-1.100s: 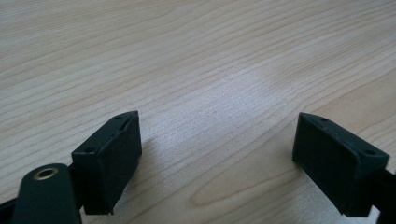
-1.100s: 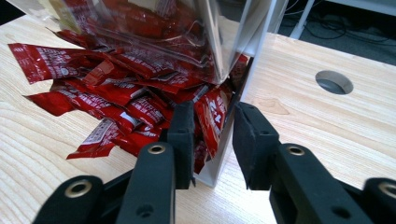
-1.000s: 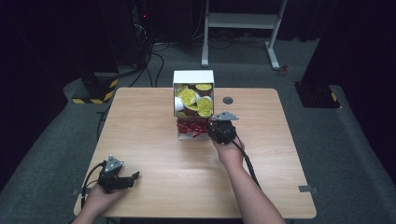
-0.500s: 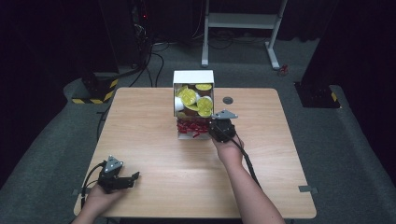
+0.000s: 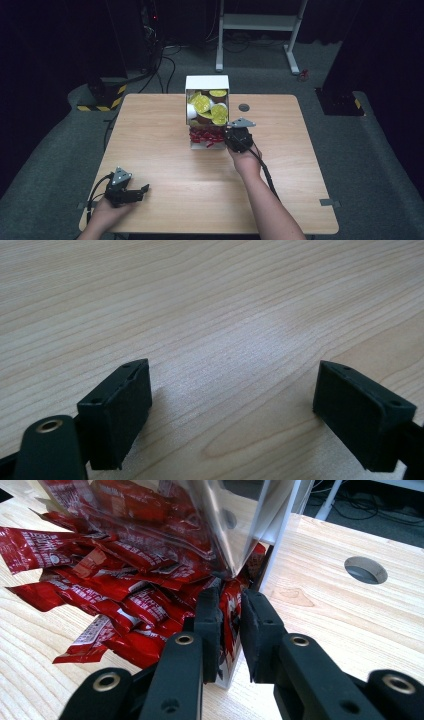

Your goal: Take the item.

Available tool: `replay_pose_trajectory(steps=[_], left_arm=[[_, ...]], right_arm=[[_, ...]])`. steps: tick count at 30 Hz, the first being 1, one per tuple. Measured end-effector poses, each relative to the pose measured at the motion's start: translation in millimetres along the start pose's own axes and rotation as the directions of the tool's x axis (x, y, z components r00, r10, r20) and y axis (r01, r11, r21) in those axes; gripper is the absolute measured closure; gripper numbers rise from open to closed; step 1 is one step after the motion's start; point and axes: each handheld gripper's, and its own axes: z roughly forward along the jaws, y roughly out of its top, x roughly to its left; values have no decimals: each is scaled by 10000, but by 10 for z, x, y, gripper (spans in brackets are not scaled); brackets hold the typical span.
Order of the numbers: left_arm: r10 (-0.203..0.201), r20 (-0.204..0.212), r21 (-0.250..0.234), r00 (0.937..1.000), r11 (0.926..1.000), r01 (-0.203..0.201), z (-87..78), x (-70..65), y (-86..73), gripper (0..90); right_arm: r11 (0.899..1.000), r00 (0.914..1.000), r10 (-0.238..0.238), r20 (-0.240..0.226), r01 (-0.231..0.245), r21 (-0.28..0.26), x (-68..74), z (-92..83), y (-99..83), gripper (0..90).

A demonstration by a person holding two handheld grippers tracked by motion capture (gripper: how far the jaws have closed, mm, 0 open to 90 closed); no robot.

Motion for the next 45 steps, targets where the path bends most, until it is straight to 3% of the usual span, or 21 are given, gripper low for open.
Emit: replay_pose_trajectory(steps=[7,23,45], left_arm=[[9,-8,-1,10000,10000,-9,0,0,0,161],[-60,7,-26,10000,10000,60,4,-4,0,161],[-42,42,2,10000,10000,42,10,-1,8,161]], right_arm=[[10000,10000,-45,35,45,1,-3,0,-2,863],[9992,9995,-314,-20,314,-229,40,-192,-60,870],[9984,9996,-33,-274,17,-564,43,-430,-158,869]])
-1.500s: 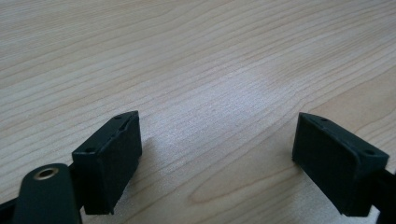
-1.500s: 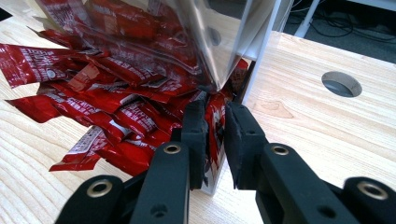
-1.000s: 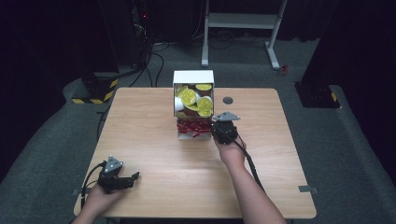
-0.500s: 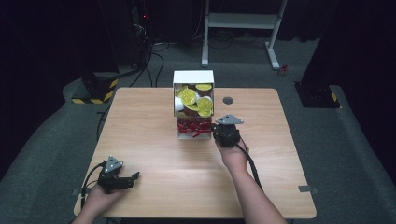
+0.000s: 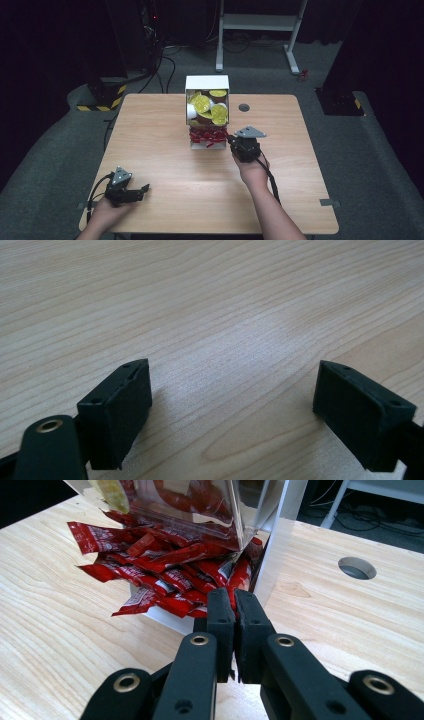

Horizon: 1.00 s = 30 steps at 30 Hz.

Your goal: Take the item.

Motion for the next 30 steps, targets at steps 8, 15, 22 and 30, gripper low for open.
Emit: replay_pose_trajectory(steps=[8,15,22,30], left_arm=[[47,-7,-1,10000,10000,-47,1,5,2,161],[148,-49,-3,9999,9999,-148,0,13,5,162],[102,-14,3,9999,9999,-102,1,9,4,161],[90,7,29,10000,10000,-90,0,9,4,161]], right_arm=[[9999,9999,101,-86,-101,-50,8,-82,-62,870],[9998,9999,94,-128,-96,-186,0,-145,-104,870],[9994,9996,199,-181,-205,-297,-3,-224,-137,871],[9988,9996,138,-226,-148,-462,-21,-320,-183,872]])
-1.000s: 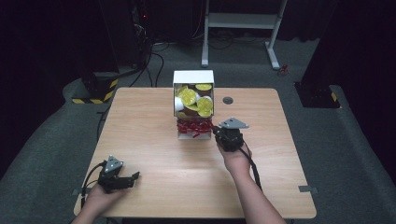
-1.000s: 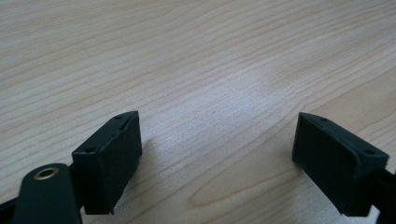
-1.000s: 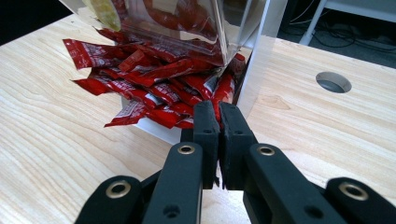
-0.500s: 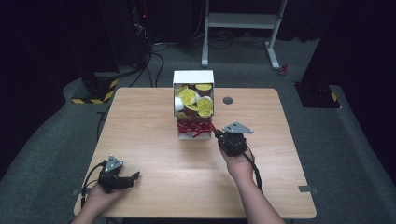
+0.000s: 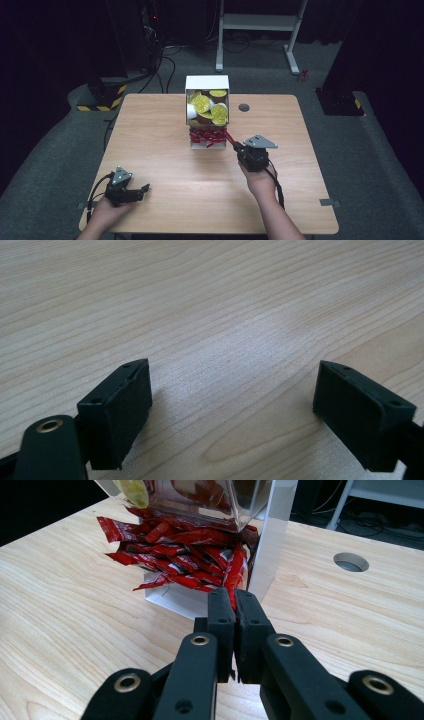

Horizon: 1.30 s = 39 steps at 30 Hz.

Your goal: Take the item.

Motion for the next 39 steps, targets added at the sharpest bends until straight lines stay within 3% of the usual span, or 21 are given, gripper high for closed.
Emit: replay_pose_trajectory(steps=[39], left_arm=[[3,-17,-28,10000,10000,-3,2,-1,-1,161]], right_arm=[[9987,9999,110,-45,-112,-490,-76,-407,-206,880]])
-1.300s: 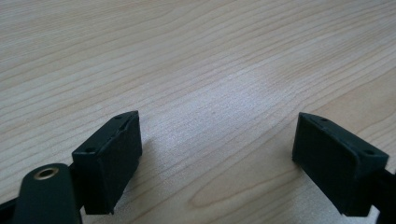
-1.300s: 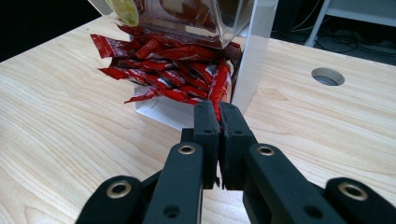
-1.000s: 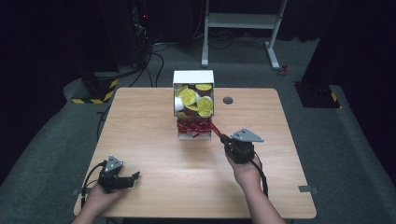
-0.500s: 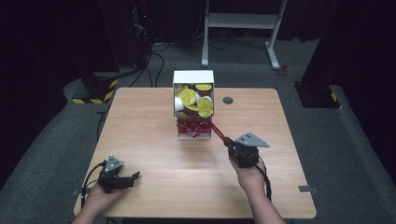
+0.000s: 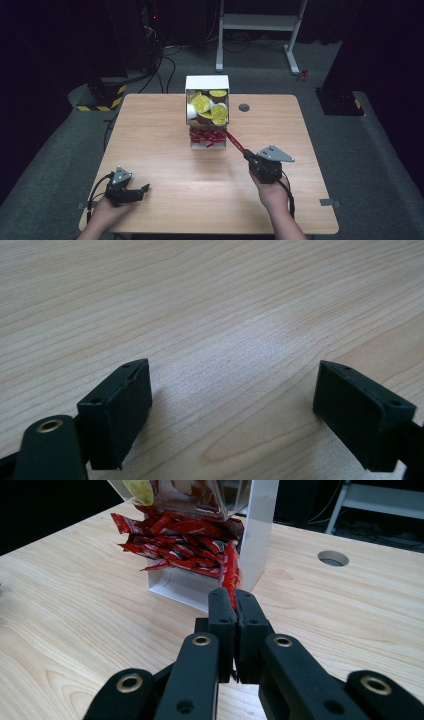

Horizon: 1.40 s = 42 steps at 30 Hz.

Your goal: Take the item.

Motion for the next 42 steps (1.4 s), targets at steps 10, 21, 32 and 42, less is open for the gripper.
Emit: replay_pose_trajectory(steps=[10,21,32,42], left_arm=[[-3,1,1,10000,10000,3,0,0,0,161],[1,3,-9,10000,10000,-1,1,0,0,161],[-1,-9,-11,10000,10000,1,1,-1,0,162],[-2,-13,-1,10000,10000,2,0,0,0,162]], right_arm=[[10000,9993,44,367,-45,6,-127,-71,-39,881],[9986,9931,331,1126,-374,364,-417,-20,-98,881],[9970,9835,453,1749,-555,543,-631,12,-84,881],[9941,9667,611,2484,-813,717,-830,92,-124,881]])
